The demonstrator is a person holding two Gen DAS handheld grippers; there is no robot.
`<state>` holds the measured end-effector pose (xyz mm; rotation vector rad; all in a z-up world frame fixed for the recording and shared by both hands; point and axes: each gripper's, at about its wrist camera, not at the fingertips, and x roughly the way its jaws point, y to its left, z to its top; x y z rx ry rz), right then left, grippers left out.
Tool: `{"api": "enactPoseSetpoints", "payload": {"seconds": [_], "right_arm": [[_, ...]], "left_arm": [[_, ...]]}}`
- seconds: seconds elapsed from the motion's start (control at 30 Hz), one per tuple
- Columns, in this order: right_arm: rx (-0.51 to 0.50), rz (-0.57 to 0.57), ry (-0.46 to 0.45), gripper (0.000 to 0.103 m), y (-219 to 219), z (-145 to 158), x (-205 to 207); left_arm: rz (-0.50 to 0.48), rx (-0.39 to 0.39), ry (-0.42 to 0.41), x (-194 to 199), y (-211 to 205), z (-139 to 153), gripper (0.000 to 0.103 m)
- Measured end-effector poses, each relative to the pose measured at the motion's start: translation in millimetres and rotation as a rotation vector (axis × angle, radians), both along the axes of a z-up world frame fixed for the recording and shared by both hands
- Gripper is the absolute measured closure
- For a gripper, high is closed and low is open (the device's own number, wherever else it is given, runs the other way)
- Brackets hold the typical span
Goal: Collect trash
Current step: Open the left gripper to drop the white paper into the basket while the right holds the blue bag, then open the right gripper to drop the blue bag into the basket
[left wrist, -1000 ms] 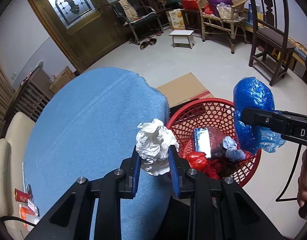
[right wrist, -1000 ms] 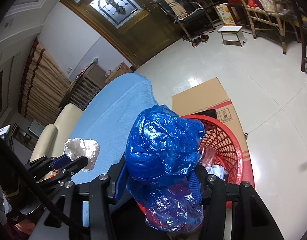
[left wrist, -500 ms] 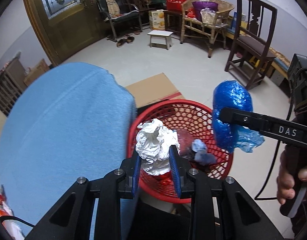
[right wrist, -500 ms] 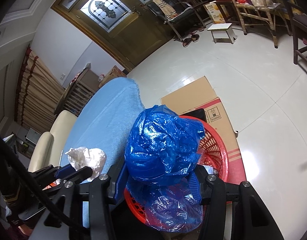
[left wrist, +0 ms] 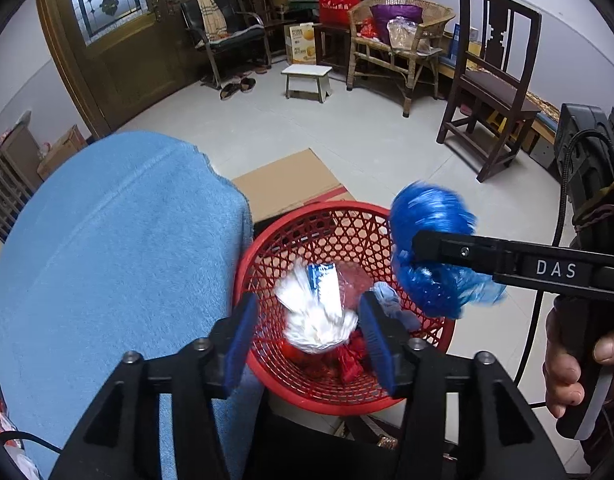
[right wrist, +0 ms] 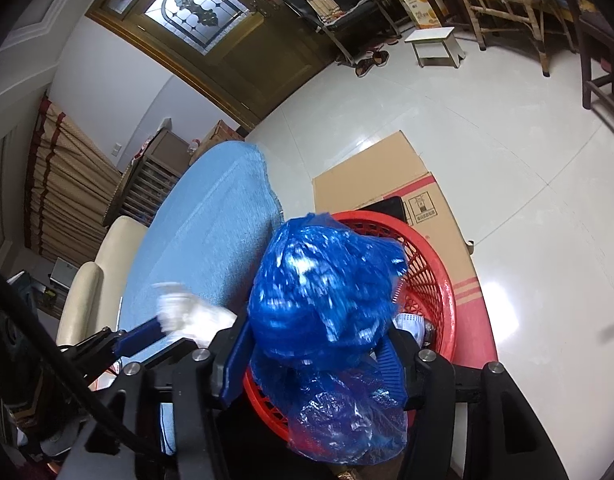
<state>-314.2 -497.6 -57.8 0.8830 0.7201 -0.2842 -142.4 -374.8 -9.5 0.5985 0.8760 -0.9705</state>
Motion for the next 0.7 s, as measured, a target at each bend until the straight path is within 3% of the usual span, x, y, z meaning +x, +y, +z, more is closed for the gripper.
{"api": "enactPoseSetpoints", "payload": {"seconds": [0.2,0.37,0.57,0.63,0.7], "right_arm": [[-0.007,0.008,-0.014,0.04,2,5,1],[-0.021,0.024,-0.015,0.04,7,12,7],[-0.064,0.075,-0.036,0.04,28,33,20],[-0.089,0.102,-0.044,0.04,39,42,29],[-0.11,0.128,-0.054,0.04,50,50,37]], "left_arm": [[0.021,-0.005,-0.033,2,7,6,0.043],[0.083,-0.008,-0.107,7,24,20,0.04],[0.201,-0.027,-0.195,22,64,46,0.037],[0.244,-0.038,-0.22,27,80,53,0.027],[0.305,-0.063,-0.244,34,103,64,0.027]]}}
